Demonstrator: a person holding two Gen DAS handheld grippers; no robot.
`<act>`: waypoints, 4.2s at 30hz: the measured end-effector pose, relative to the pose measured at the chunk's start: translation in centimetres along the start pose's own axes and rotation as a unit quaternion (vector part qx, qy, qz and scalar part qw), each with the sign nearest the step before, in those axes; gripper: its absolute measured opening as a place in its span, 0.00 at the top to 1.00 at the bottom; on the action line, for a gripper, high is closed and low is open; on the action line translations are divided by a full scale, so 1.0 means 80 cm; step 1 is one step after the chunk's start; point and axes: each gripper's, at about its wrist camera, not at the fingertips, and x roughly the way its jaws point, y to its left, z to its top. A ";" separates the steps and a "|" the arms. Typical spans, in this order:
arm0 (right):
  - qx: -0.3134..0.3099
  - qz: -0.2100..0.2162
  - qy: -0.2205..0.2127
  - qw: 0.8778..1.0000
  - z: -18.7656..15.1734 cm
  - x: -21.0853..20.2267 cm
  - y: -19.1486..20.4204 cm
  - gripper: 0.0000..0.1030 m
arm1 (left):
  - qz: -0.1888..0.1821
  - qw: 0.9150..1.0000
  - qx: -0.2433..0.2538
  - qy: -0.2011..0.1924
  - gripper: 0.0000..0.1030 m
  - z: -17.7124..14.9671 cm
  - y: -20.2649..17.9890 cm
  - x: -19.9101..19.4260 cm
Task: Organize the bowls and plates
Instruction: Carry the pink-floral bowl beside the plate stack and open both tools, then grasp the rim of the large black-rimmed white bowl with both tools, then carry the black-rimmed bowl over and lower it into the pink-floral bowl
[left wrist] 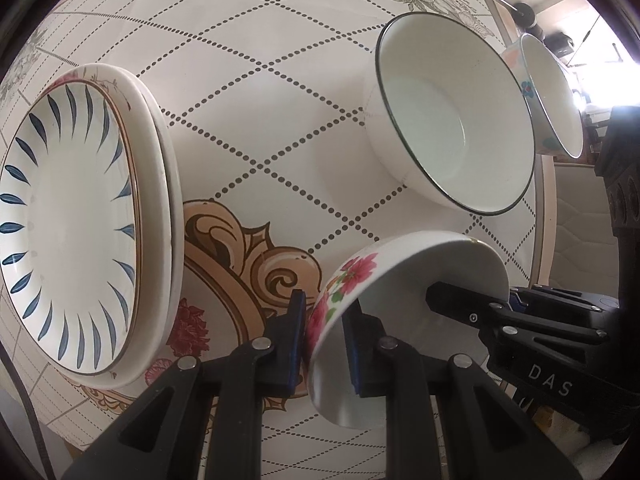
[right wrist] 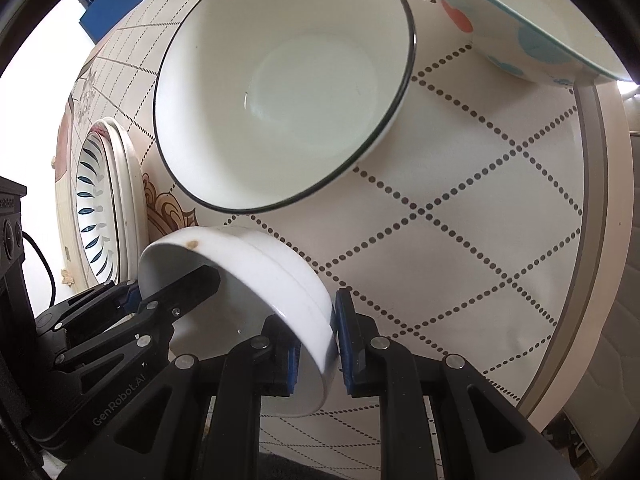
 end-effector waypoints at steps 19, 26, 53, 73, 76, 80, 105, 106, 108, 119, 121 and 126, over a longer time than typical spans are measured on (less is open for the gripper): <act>0.001 -0.008 -0.004 1.000 0.002 -0.033 -0.025 0.72 | 0.036 0.999 -0.007 0.006 0.81 0.008 -0.026 -0.013; 0.013 -0.008 -0.052 0.999 -0.005 -0.088 -0.045 0.39 | 0.045 0.998 0.009 -0.042 0.69 0.012 -0.036 -0.070; 0.188 0.108 -0.088 0.972 0.069 -0.068 -0.107 0.55 | 0.005 0.987 0.157 0.039 0.68 0.191 -0.120 0.027; 0.183 0.079 -0.071 0.977 0.076 -0.078 -0.097 0.90 | 0.012 0.986 0.161 0.036 0.87 0.200 -0.124 0.000; 0.182 0.081 -0.076 0.977 0.078 -0.090 -0.095 0.90 | 0.010 0.986 0.165 0.030 0.87 0.201 -0.130 -0.011; 0.180 0.088 -0.082 0.976 0.073 -0.109 -0.089 0.90 | 0.012 0.985 0.173 0.021 0.87 0.198 -0.134 -0.034; 0.150 0.081 -0.061 0.983 -0.063 -0.123 -0.033 0.90 | 0.012 0.985 0.171 0.031 0.87 0.069 -0.095 -0.063; 0.150 0.079 -0.058 0.984 -0.066 -0.119 -0.033 0.90 | 0.013 0.985 0.169 0.034 0.87 0.066 -0.093 -0.059; 0.150 0.074 -0.054 0.984 -0.072 -0.111 -0.033 0.90 | 0.013 0.985 0.165 0.039 0.87 0.062 -0.089 -0.051; 0.155 0.066 -0.032 0.985 -0.075 -0.072 -0.035 0.90 | 0.034 0.984 0.165 0.048 0.87 0.052 -0.093 -0.027; 0.154 0.062 -0.031 0.986 -0.074 -0.068 -0.034 0.90 | 0.040 0.984 0.168 0.046 0.87 0.051 -0.095 -0.026; 0.156 0.059 -0.027 0.986 -0.073 -0.063 -0.036 0.90 | 0.056 0.982 0.178 0.043 0.87 0.046 -0.105 -0.023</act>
